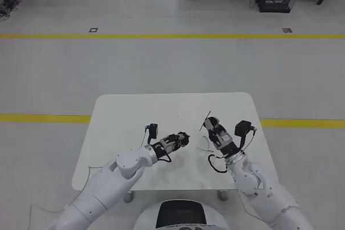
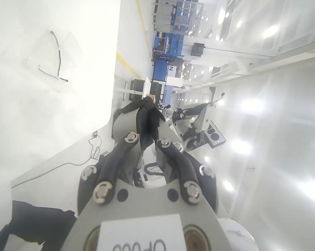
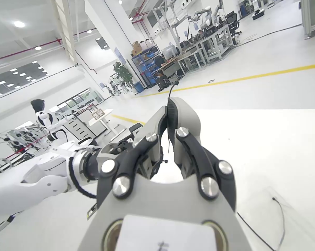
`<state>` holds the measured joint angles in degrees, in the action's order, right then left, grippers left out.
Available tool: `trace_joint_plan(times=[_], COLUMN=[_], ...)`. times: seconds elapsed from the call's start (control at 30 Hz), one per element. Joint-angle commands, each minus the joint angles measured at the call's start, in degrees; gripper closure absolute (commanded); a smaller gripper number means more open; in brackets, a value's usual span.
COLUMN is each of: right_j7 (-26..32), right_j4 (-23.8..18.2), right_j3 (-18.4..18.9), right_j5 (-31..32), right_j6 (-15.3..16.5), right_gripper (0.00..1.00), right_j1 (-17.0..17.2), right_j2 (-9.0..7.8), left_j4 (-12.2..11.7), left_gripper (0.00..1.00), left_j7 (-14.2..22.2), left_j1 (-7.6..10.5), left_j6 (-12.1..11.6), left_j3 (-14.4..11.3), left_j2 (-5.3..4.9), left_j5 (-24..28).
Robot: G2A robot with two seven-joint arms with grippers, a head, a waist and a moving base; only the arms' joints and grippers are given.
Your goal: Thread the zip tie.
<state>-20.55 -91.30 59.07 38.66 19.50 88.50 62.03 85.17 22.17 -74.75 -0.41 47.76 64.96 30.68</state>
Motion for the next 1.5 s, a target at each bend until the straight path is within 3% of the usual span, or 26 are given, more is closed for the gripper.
trace_joint_plan(times=[0.0,0.23,1.0,1.47], right_j7=[-0.92,-2.80,-3.65,-7.41], right_j4=[1.27,4.12,4.12,9.89], right_j3=[-0.85,-3.75,-4.20,-7.96], right_j5=[0.61,1.77,3.25,5.83], right_j6=[-0.02,-0.02,-0.02,-0.02], right_gripper=[1.00,1.00,1.00,1.00], right_j1=[-0.56,-1.94,-2.19,-5.75], right_j2=[0.28,0.95,1.37,3.40], left_j4=[0.12,0.30,0.24,0.24], left_gripper=[1.00,1.00,1.00,1.00], left_j7=[0.03,-0.49,-0.64,-0.64], left_j1=[-0.14,-0.40,-0.42,-0.42], left_j6=[0.51,1.36,0.65,0.65], left_j3=[0.13,0.41,0.74,0.74], left_j2=[-0.04,0.02,0.26,0.26], left_j5=[-0.20,-0.45,0.49,0.49])
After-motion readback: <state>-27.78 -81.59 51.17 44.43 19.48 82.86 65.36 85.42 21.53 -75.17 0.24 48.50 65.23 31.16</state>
